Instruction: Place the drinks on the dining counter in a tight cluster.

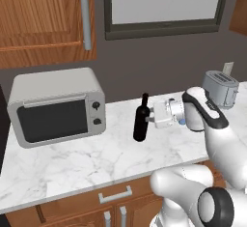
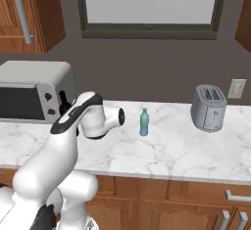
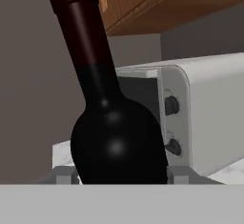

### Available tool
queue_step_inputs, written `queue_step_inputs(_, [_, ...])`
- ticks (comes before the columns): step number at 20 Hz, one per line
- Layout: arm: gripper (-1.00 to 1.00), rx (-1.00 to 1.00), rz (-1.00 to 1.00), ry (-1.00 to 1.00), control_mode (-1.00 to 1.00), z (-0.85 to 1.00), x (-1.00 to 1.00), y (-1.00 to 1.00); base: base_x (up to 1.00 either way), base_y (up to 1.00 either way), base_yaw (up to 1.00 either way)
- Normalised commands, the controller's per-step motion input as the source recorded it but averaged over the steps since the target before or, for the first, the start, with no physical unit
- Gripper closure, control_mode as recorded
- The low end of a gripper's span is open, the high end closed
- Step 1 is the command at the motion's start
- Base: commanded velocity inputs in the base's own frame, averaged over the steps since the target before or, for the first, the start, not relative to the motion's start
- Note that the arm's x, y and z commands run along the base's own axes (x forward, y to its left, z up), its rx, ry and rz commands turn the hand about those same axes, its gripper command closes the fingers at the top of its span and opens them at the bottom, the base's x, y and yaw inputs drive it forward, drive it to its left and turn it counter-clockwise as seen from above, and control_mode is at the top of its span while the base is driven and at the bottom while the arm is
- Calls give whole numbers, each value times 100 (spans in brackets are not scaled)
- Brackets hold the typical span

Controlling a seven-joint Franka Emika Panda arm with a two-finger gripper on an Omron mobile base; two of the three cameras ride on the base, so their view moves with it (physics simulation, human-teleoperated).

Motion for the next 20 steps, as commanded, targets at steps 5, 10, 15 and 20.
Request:
queue_step_inputs(5, [100, 0, 1, 0, -100, 62, -39, -10, 0, 0, 0])
queue_step_inputs(10, [100, 0, 1, -6, -100, 38, -55, 0, 0, 0, 0])
queue_step_inputs(15, [100, 0, 0, -7, -100, 35, -57, -2, 0, 0, 0])
queue_step_inputs(20, [100, 0, 0, -5, -100, 34, -55, -11, 0, 0, 0])
